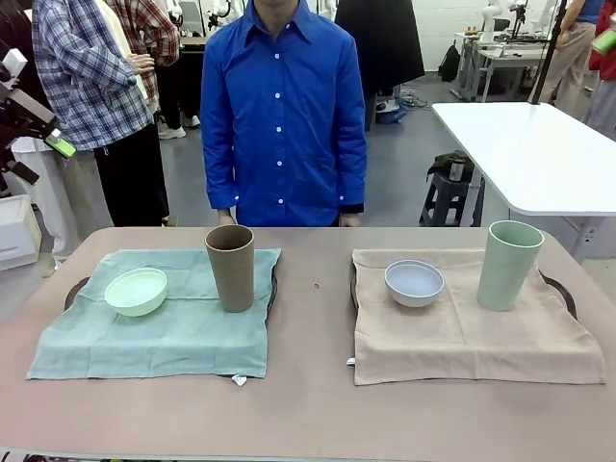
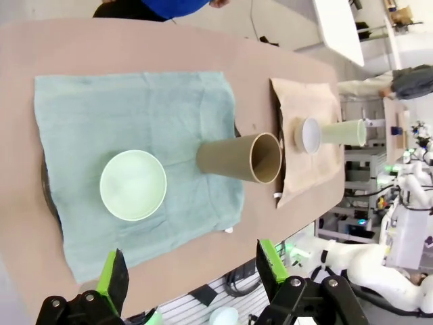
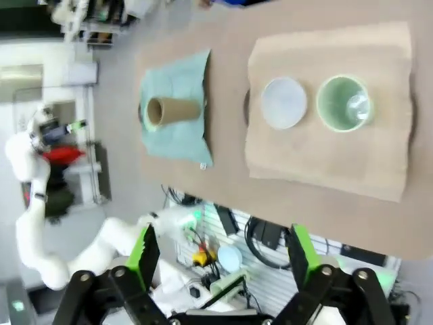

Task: Set up a tray with a mat and arrange the tableware.
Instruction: Place the Picnic Bowl and Reusable plastic cup back onto the Handle tray in front of the human's position.

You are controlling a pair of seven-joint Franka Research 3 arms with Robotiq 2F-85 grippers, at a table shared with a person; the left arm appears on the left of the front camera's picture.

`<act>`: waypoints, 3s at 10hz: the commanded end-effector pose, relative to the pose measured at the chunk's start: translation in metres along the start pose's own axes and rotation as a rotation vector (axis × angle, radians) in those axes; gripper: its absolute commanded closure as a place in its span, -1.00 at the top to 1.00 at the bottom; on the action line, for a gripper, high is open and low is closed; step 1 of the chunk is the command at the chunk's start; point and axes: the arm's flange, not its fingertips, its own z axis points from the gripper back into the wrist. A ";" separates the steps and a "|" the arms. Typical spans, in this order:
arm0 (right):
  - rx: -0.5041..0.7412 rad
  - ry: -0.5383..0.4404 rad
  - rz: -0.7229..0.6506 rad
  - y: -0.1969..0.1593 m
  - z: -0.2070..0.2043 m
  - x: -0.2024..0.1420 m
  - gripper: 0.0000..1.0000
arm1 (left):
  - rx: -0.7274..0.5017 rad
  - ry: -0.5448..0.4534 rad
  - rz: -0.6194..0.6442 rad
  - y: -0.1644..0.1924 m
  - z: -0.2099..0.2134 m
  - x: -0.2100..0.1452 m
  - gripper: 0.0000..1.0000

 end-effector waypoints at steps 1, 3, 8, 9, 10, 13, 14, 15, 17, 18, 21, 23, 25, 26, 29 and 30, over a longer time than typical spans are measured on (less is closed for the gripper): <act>0.016 -0.071 -0.091 -0.033 -0.006 -0.020 1.00 | -0.043 -0.022 0.004 -0.001 0.003 -0.002 1.00; 0.081 -0.084 -0.051 -0.059 0.007 -0.023 1.00 | -0.129 0.006 0.023 -0.004 0.005 0.006 1.00; 0.373 -0.060 0.197 -0.088 0.037 -0.056 1.00 | -0.276 -0.024 0.127 0.033 0.030 0.002 1.00; 0.387 -0.083 0.158 -0.095 0.041 -0.058 1.00 | -0.295 -0.029 0.136 0.037 0.036 0.003 1.00; 0.403 -0.076 0.087 -0.101 0.043 -0.058 1.00 | -0.307 -0.029 0.146 0.042 0.037 -0.001 1.00; 0.505 0.055 -0.175 -0.121 0.028 -0.049 1.00 | -0.392 -0.016 0.189 0.061 0.032 -0.003 1.00; 0.512 0.099 -0.208 -0.125 0.022 -0.049 1.00 | -0.419 0.002 0.220 0.070 0.027 -0.005 1.00; 0.513 0.149 -0.235 -0.127 0.017 -0.048 1.00 | -0.425 0.020 0.260 0.080 0.022 -0.004 1.00; 0.479 0.266 -0.300 -0.132 0.000 -0.050 1.00 | -0.397 0.065 0.317 0.098 0.018 0.000 1.00; 0.451 0.320 -0.321 -0.136 -0.006 -0.051 1.00 | -0.373 0.109 0.324 0.102 0.007 -0.002 1.00; 0.257 0.372 -0.347 -0.135 -0.022 -0.050 1.00 | -0.303 0.156 0.312 0.105 -0.012 -0.009 1.00; 0.206 0.347 -0.320 -0.130 -0.028 -0.046 1.00 | -0.260 0.185 0.268 0.098 -0.012 -0.012 1.00; 0.250 0.372 -0.329 -0.134 -0.028 -0.047 1.00 | -0.293 0.168 0.302 0.103 -0.016 -0.006 1.00; 0.250 0.372 -0.329 -0.134 -0.028 -0.047 1.00 | -0.293 0.168 0.302 0.103 -0.016 -0.006 1.00; 0.250 0.372 -0.329 -0.134 -0.028 -0.047 1.00 | -0.293 0.168 0.302 0.103 -0.016 -0.006 1.00; 0.250 0.372 -0.329 -0.134 -0.028 -0.047 1.00 | -0.293 0.168 0.302 0.103 -0.016 -0.006 1.00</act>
